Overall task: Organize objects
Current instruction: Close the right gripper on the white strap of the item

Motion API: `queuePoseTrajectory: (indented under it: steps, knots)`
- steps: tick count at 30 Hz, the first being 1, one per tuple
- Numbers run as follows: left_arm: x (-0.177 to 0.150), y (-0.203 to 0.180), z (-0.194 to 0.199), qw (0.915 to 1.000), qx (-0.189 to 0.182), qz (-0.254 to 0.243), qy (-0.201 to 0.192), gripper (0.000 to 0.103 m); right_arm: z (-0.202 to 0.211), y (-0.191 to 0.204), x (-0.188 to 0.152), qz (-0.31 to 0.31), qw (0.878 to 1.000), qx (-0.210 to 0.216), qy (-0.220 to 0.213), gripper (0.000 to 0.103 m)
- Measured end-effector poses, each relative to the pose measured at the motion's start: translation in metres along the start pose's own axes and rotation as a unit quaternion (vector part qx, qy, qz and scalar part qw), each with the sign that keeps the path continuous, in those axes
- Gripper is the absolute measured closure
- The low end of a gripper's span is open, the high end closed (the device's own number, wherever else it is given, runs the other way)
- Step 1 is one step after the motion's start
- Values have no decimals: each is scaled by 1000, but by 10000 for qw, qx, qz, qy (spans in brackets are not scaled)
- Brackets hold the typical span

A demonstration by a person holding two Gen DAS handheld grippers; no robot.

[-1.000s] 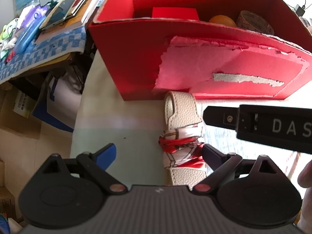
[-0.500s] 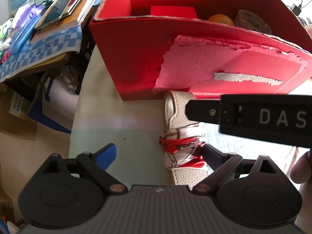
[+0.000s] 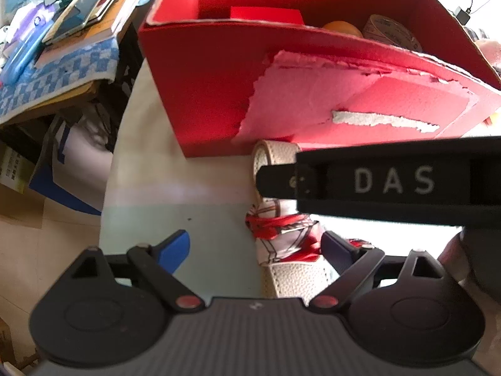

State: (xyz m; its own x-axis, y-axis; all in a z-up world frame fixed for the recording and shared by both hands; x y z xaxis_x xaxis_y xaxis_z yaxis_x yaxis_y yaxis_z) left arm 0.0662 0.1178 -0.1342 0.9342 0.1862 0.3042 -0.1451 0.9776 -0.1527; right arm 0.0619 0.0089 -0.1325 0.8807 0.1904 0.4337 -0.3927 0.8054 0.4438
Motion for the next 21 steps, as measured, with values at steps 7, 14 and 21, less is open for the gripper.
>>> queuePoseTrajectory:
  steps: [7, 14, 21]
  knots:
    - [-2, 2, -5, 9999, -19, 19, 102, 18, -6, 0, -2, 73, 9999, -29, 98, 51]
    - [-6, -2, -9, 9996, -165, 6, 247, 30, -14, -6, -8, 60, 9995, -118, 298, 51]
    - [-10, -7, -8, 9987, -427, 3, 273, 47, -13, -6, -9, 104, 9995, -77, 289, 53]
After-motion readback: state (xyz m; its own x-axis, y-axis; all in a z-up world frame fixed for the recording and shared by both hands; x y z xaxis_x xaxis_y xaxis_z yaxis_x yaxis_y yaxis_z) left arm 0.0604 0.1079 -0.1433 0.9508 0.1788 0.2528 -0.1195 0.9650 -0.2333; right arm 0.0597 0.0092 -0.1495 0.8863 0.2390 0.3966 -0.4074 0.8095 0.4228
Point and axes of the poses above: each gripper's, at about its wrist camera, not at the fingertips, and z roughly against the way its jaws point, y to its left, x to its top, the point moved 8 cm from there along -z, roughly the way its jaws point, and after that the axes turned 13 degrees about z, right-handed, at the moved point
